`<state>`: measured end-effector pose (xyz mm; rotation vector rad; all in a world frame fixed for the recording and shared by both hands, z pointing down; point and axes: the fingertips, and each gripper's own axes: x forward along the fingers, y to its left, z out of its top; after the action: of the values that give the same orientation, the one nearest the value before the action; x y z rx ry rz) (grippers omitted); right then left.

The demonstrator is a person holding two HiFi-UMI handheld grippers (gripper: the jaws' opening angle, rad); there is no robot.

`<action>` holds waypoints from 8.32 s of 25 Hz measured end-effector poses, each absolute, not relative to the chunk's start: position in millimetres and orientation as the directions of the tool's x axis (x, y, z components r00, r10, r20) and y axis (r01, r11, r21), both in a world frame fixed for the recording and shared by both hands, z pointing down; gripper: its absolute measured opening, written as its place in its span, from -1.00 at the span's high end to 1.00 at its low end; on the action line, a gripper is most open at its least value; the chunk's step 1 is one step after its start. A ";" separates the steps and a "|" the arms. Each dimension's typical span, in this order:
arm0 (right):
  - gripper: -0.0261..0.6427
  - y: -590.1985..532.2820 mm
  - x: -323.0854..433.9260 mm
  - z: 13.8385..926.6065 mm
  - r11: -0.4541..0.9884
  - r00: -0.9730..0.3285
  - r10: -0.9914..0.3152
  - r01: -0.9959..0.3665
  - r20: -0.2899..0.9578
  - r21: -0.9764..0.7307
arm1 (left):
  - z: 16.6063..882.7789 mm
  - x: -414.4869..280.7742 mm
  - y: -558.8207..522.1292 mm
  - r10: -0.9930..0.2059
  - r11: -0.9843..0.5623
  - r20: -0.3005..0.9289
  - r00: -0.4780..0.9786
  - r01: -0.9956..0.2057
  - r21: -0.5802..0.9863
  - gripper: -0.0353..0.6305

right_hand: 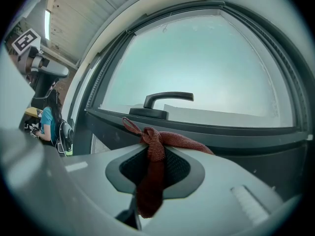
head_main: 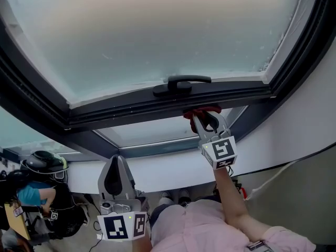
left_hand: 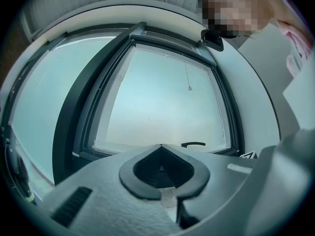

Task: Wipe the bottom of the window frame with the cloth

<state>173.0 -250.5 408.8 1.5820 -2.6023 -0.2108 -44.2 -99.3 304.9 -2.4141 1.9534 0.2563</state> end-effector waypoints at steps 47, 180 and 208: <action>0.70 -255.3 250.9 411.0 0.378 -0.382 -0.924 -0.900 0.025 0.217 | 303.3 2.6 -103.7 -0.961 -0.239 -0.158 0.225 -0.968 0.077 0.91; 0.68 3.5 268.7 334.5 0.084 -0.080 -0.994 -0.995 -0.077 -0.057 | 327.9 -86.9 -10.3 -0.898 -0.439 -0.072 0.433 -0.891 0.116 0.91; 0.69 61.5 140.4 389.8 0.266 -0.273 -0.959 -0.960 0.082 -0.089 | 353.8 -112.9 46.9 -0.876 -0.478 -0.032 0.480 -0.861 0.176 0.91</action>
<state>140.4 61.5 389.8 1.8875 -2.4901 0.1887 -112.9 46.9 353.8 -2.8174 1.6632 0.1929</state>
